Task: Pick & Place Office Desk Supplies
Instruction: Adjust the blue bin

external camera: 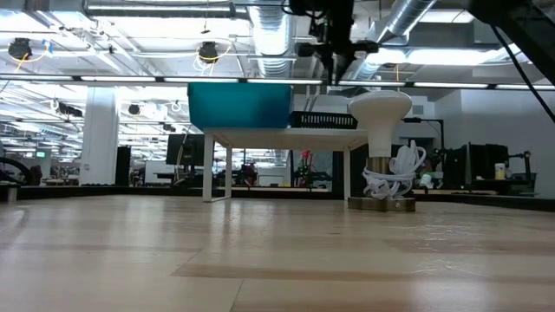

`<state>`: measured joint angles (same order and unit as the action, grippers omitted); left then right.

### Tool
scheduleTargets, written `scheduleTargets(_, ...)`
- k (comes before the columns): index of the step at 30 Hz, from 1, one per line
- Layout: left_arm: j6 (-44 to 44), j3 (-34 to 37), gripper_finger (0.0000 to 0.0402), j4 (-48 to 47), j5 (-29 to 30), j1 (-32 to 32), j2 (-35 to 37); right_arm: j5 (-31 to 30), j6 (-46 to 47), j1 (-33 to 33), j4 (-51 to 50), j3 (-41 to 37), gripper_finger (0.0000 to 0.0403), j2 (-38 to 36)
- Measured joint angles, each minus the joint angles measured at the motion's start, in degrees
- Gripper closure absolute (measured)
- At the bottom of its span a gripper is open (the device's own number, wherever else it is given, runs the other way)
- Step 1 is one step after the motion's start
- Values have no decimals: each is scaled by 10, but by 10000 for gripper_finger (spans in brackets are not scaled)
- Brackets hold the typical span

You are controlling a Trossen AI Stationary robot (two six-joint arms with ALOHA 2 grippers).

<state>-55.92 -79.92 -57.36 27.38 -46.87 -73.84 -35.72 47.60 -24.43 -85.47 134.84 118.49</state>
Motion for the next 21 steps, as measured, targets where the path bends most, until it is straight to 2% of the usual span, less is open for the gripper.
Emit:
scheduleTargets(8,-2,0,296,9,0,0,0,46,7,-43,-32,-14,361,-1)
scheduleTargets(14,-14,0,296,9,0,0,0,50,7,-47,-27,-30,389,-1)
scheduleTargets(21,-15,0,296,9,7,0,0,84,-24,-53,-8,-54,394,0)
